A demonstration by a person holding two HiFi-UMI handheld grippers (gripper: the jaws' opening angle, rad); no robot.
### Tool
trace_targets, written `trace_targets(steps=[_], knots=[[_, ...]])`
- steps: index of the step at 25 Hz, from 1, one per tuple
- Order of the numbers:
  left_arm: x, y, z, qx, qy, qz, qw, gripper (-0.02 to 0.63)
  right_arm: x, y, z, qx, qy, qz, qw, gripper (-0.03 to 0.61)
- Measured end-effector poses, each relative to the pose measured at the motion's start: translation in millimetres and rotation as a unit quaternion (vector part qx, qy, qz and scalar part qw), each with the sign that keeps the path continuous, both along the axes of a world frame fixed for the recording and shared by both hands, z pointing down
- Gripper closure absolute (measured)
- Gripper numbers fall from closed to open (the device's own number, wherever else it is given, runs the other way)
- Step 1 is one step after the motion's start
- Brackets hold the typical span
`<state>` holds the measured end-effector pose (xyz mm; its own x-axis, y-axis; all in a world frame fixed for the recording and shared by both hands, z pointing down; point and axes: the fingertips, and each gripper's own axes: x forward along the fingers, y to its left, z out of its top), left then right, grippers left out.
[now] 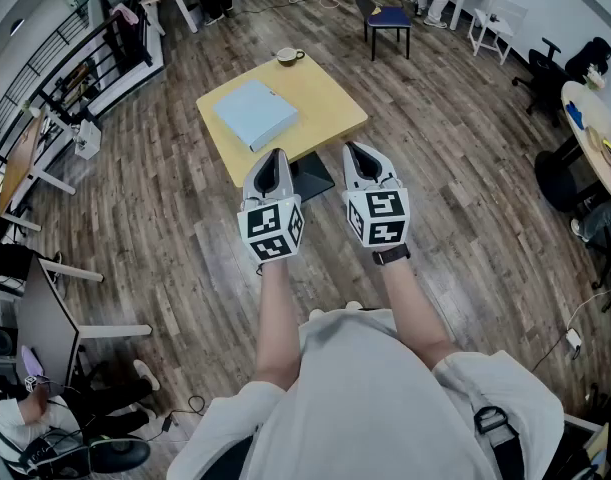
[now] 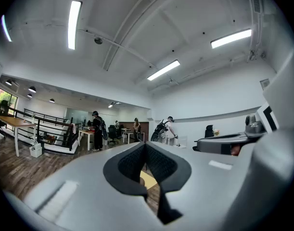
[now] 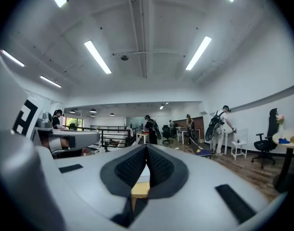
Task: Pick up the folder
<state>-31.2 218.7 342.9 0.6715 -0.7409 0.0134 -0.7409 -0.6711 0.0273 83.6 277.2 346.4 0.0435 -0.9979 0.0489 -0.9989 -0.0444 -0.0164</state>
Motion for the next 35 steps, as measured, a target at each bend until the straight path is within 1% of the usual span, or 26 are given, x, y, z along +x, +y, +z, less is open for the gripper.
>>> trace_targets(steps=[3,6,8,11,15,18,21,24,26,30,32,35], knots=[[19.8,-1.7,1.7,0.001,-0.004,0.006,1.0000,0.603,18.5,3.6,2.6,0.000,-0.007,0.009,1.000,0.567],[44.9,-2.3,6.5,0.010,-0.016,0.014,0.9997,0.603,45.2,7.6,1.2,0.011,-0.018,0.024,0.999,0.566],[63.3,-1.5,13.8,0.013,-0.025,0.026,0.9993,0.603,64.7,9.0,1.6,0.017,-0.023,0.036,0.999,0.566],[86.7,-4.0,23.5,0.012,-0.035,0.048,0.9982,0.603,87.9,4.7,8.0,0.012,-0.029,0.050,0.998,0.566],[106.6,-32.2,33.6,0.005,-0.035,0.056,0.9978,0.603,105.2,-19.5,23.7,0.003,-0.037,0.056,0.998,0.566],[116.1,-72.1,41.7,0.005,-0.034,0.056,0.9978,0.603,112.3,-60.6,30.8,0.001,-0.033,0.053,0.998,0.566],[121.3,-123.6,41.2,0.008,-0.022,0.051,0.9984,0.603,115.9,-112.8,27.6,0.011,-0.025,0.047,0.999,0.566],[121.9,-186.8,20.5,0.022,-0.003,0.038,0.9990,0.603,110.0,-180.7,14.5,0.019,-0.012,0.026,0.999,0.567],[117.2,-229.7,0.9,0.036,0.001,0.029,0.9989,0.603,98.7,-227.6,0.5,0.026,-0.005,0.008,1.000,0.566],[98.4,-306.6,-21.2,0.050,0.010,0.003,0.9987,0.603,77.5,-313.5,-21.6,0.043,0.002,-0.027,0.999,0.566],[79.2,-340.3,-20.5,0.048,0.013,-0.018,0.9986,0.603,59.9,-352.7,-23.6,0.046,0.007,-0.050,0.998,0.566],[48.0,-379.8,-12.5,0.038,0.018,-0.052,0.9978,0.603,30.2,-396.4,-17.7,0.041,0.011,-0.086,0.995,0.566]])
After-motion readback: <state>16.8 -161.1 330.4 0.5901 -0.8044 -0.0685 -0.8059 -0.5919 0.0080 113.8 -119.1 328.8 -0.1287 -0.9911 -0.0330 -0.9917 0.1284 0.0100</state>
